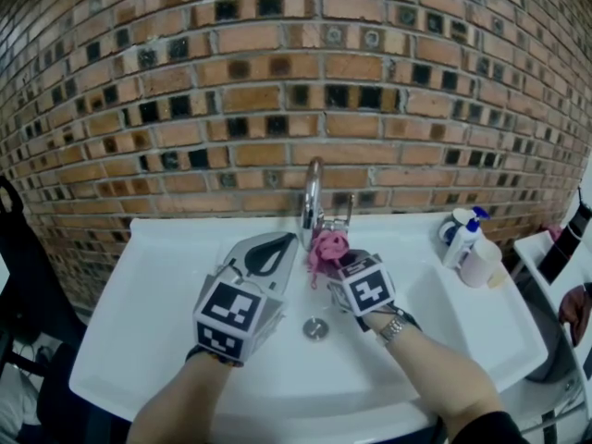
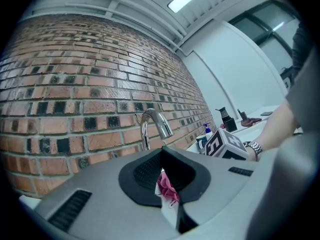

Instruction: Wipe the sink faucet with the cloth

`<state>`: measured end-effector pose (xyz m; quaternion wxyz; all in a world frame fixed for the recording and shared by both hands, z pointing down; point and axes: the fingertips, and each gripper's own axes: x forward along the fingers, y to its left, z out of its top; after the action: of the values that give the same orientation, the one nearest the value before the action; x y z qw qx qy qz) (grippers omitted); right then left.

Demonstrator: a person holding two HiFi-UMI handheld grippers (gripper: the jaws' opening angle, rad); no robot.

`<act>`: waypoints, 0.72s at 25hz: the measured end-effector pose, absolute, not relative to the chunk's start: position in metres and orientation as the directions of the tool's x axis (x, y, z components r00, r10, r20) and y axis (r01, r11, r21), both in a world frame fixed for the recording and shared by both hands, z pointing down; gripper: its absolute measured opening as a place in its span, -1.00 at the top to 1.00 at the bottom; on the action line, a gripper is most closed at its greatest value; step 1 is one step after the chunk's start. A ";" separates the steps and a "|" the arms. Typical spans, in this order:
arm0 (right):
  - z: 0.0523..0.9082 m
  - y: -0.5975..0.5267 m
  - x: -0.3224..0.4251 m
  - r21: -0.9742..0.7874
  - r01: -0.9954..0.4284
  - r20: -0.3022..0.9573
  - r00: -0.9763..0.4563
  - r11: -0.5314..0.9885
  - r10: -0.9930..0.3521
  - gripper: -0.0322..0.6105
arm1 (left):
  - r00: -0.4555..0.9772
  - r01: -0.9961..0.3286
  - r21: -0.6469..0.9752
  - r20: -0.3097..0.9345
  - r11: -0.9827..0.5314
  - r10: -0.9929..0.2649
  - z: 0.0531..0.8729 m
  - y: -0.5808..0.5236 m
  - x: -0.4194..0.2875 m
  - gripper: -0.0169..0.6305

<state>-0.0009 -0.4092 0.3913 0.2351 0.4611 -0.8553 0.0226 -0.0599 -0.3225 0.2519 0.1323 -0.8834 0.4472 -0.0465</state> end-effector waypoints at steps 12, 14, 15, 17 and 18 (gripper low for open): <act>0.383 -0.412 0.038 0.185 -0.835 0.422 -0.409 0.519 -0.809 0.74 | 0.588 -0.782 -0.275 -0.026 -0.559 -0.809 0.256 -0.326 -0.063 0.93; 0.381 -0.414 0.044 0.184 -0.842 0.417 -0.400 0.507 -0.816 0.74 | 0.587 -0.782 -0.276 -0.024 -0.559 -0.809 0.257 -0.326 -0.063 0.93; 0.380 -0.415 0.047 0.183 -0.846 0.413 -0.396 0.501 -0.820 0.74 | 0.586 -0.782 -0.277 -0.023 -0.558 -0.810 0.258 -0.326 -0.063 0.93; 0.376 -0.417 0.054 0.180 -0.854 0.406 -0.388 0.489 -0.827 0.74 | 0.584 -0.783 -0.278 -0.021 -0.556 -0.811 0.259 -0.327 -0.063 0.93; 0.375 -0.418 0.057 0.177 -0.858 0.403 -0.385 0.483 -0.830 0.74 | 0.583 -0.784 -0.278 -0.020 -0.555 -0.812 0.259 -0.327 -0.063 0.93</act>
<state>0.0566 -0.4180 0.3746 0.2238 0.5075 -0.8315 0.0302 -0.0635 -0.3274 0.2587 0.1294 -0.8801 0.4534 -0.0551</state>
